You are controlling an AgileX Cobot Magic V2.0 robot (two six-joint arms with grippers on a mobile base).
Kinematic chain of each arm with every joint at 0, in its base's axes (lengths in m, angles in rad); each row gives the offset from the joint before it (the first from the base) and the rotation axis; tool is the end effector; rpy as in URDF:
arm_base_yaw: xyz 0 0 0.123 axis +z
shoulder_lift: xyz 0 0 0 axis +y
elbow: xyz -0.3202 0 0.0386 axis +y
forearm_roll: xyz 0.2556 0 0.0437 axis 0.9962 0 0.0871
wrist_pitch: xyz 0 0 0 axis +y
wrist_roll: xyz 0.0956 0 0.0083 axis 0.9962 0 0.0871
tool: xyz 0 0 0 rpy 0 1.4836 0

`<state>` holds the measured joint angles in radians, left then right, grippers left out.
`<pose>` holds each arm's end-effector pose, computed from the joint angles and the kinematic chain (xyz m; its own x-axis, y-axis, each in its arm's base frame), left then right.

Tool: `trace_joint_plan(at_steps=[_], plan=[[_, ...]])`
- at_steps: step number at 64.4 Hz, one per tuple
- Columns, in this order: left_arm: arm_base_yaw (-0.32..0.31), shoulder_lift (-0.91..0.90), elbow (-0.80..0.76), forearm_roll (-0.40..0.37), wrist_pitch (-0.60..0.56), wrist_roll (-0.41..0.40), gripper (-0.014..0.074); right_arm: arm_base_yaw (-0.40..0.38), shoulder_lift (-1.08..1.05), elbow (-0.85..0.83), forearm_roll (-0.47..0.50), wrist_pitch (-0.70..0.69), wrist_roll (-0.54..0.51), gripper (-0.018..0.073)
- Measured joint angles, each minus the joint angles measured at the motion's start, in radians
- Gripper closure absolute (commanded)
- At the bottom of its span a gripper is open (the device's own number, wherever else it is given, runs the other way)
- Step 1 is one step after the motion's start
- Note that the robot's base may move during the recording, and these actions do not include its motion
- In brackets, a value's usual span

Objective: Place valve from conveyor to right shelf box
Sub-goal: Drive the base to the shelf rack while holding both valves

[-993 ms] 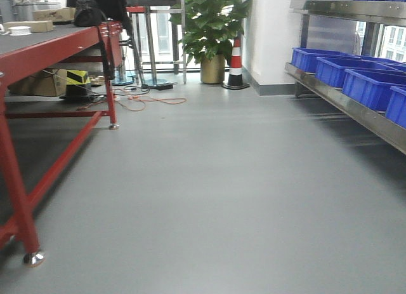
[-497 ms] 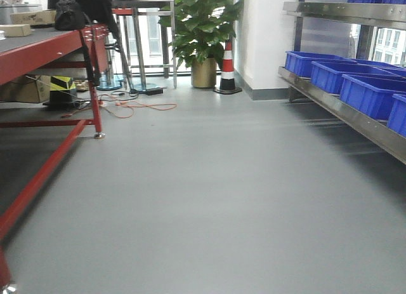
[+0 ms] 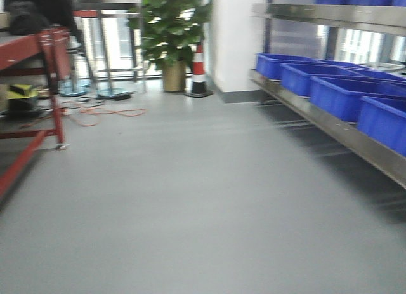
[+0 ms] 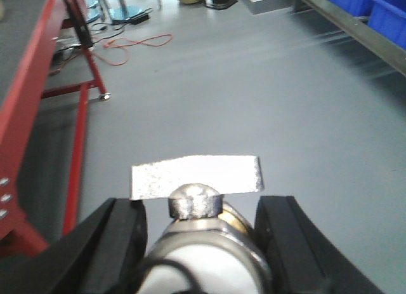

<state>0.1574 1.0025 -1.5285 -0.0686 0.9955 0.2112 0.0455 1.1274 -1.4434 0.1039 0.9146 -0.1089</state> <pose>0.1472 0.0178 0.5441 -0.3799 0.1145 -0.9179 -0.0386 0.9895 0.1395 0.2098 0.0174 0.5031 -0.4808 -0.0671 -0.8743 -0.1390 0.9903 0.0004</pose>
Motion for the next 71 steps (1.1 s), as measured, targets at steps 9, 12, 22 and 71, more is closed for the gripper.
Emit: trace_joint_plan(at_steps=[9, 12, 22, 71], plan=[[0.000, 0.000, 0.000, 0.000, 0.000, 0.000, 0.0707, 0.000, 0.000, 0.000, 0.000, -0.003, 0.000, 0.0713], [0.000, 0.000, 0.000, 0.000, 0.000, 0.000, 0.0707, 0.000, 0.000, 0.000, 0.000, -0.003, 0.000, 0.0713], [0.000, 0.000, 0.000, 0.000, 0.000, 0.000, 0.0707, 0.000, 0.000, 0.000, 0.000, -0.007, 0.000, 0.0713], [0.000, 0.000, 0.000, -0.002, 0.000, 0.000, 0.0707, 0.000, 0.000, 0.000, 0.000, -0.008, 0.000, 0.0713]])
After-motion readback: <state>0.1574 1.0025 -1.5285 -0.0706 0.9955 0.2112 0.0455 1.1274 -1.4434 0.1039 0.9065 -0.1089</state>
